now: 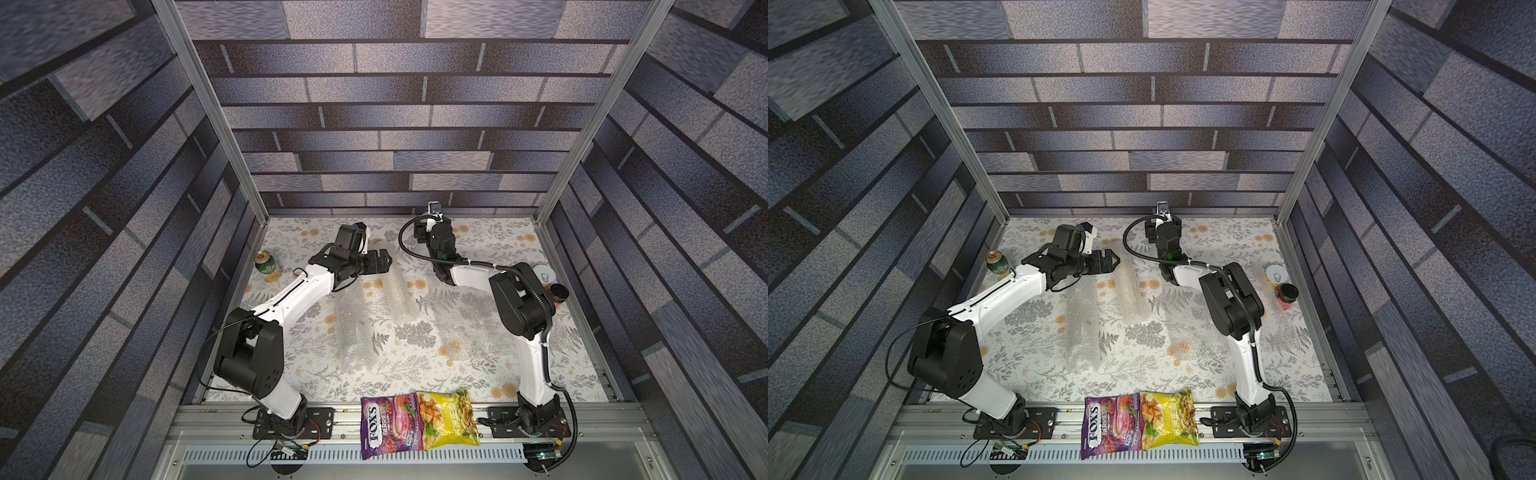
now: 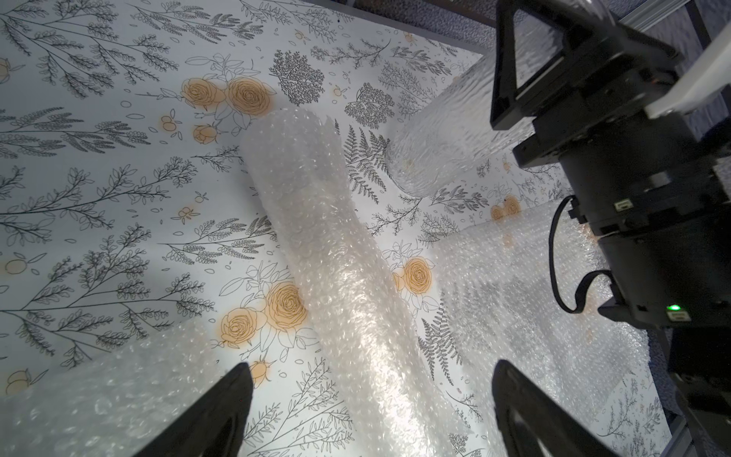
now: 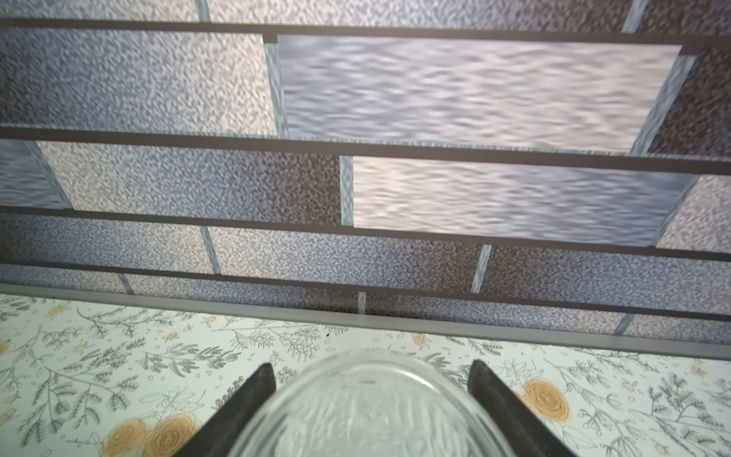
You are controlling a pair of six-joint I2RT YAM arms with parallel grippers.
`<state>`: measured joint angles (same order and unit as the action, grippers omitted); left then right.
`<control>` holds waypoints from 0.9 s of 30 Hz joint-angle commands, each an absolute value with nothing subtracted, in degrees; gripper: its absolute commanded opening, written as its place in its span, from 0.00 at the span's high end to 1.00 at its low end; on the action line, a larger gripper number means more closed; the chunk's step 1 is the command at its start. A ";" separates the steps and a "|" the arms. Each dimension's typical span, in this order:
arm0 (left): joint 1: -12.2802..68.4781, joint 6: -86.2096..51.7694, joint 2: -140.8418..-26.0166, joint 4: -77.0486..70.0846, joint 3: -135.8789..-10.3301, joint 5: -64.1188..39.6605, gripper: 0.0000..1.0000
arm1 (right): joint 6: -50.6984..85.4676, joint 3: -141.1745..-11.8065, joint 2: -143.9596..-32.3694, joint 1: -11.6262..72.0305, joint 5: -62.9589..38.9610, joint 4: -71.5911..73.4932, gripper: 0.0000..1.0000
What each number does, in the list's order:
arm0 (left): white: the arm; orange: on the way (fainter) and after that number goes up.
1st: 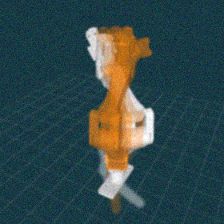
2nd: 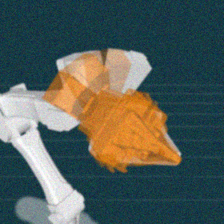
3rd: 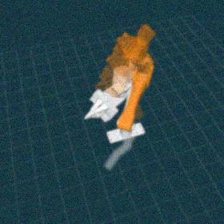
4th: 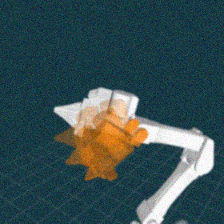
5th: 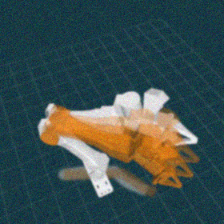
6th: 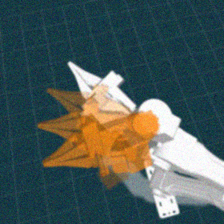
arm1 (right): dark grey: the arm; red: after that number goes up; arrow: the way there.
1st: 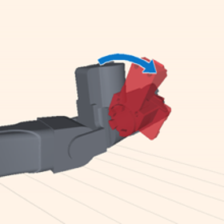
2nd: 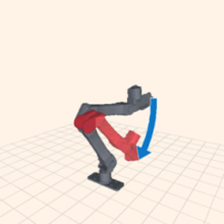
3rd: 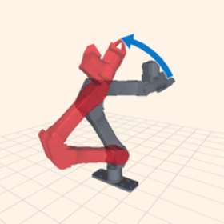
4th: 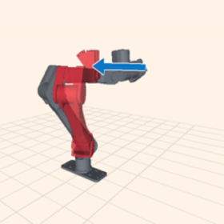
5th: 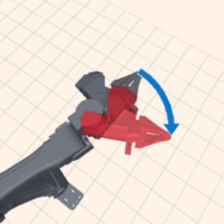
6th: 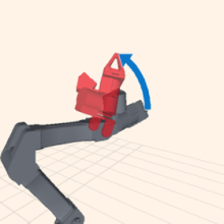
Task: Unwrap the vase from the bubble wrap
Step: Place the vase at the center of the board.
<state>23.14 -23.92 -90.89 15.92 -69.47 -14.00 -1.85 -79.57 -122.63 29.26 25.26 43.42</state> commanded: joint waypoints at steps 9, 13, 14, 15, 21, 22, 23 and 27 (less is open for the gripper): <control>23.82 -22.54 -88.35 17.82 -70.05 -11.97 0.05 | -2.20 -78.04 -119.02 29.27 25.32 39.67 0.19; 23.82 -23.19 -87.96 18.28 -69.55 -10.50 0.05 | -2.01 -77.81 -117.84 29.27 25.24 38.13 0.19; 23.82 -23.33 -87.77 18.20 -69.23 -10.14 0.05 | -1.82 -77.55 -117.41 29.27 25.31 37.76 0.18; 23.82 -23.50 -87.55 18.04 -68.88 -9.98 0.05 | -1.77 -77.20 -116.93 29.35 25.31 37.35 0.17; 23.73 -24.07 -86.05 17.66 -67.10 -9.58 0.04 | -1.76 -74.46 -113.22 29.24 24.63 35.69 0.12; 23.73 -24.06 -85.84 17.67 -66.86 -9.49 0.04 | -1.72 -74.06 -112.87 29.30 24.32 35.46 0.12; 23.73 -24.15 -85.62 17.68 -66.64 -9.41 0.04 | -1.76 -73.84 -112.40 29.27 23.98 34.86 0.11; 23.64 -24.24 -84.56 18.12 -65.92 -8.58 0.04 | -1.56 -73.28 -110.38 29.26 22.80 32.62 0.11</control>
